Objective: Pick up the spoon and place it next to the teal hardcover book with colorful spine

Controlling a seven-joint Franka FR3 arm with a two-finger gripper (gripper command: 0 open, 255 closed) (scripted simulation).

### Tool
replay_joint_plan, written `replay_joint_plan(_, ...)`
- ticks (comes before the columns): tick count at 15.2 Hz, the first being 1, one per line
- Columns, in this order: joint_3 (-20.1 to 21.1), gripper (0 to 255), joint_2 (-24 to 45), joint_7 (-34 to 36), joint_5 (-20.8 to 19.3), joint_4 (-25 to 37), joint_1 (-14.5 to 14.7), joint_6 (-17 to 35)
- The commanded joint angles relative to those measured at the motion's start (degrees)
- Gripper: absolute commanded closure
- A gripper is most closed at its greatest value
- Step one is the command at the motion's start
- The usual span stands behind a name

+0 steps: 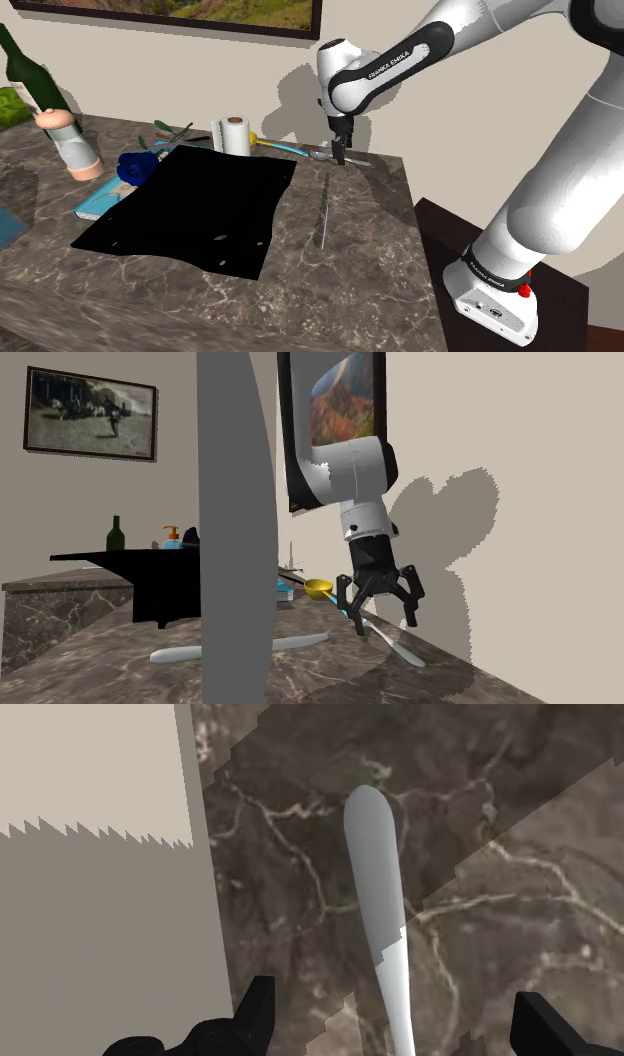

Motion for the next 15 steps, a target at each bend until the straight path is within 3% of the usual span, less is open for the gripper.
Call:
replay_joint_plan(1,-0.04,0,0.15,0.05,-0.1,-0.32,-0.04,0.51)
replay_joint_plan(7,-0.05,0,0.15,0.05,-0.1,-0.31,-0.04,0.5)
replay_joint_plan(8,-0.05,255,0.15,0.05,-0.1,-0.31,-0.04,0.5)
replay_joint_plan(15,-0.05,255,0.15,0.05,-0.1,-0.31,-0.04,0.5)
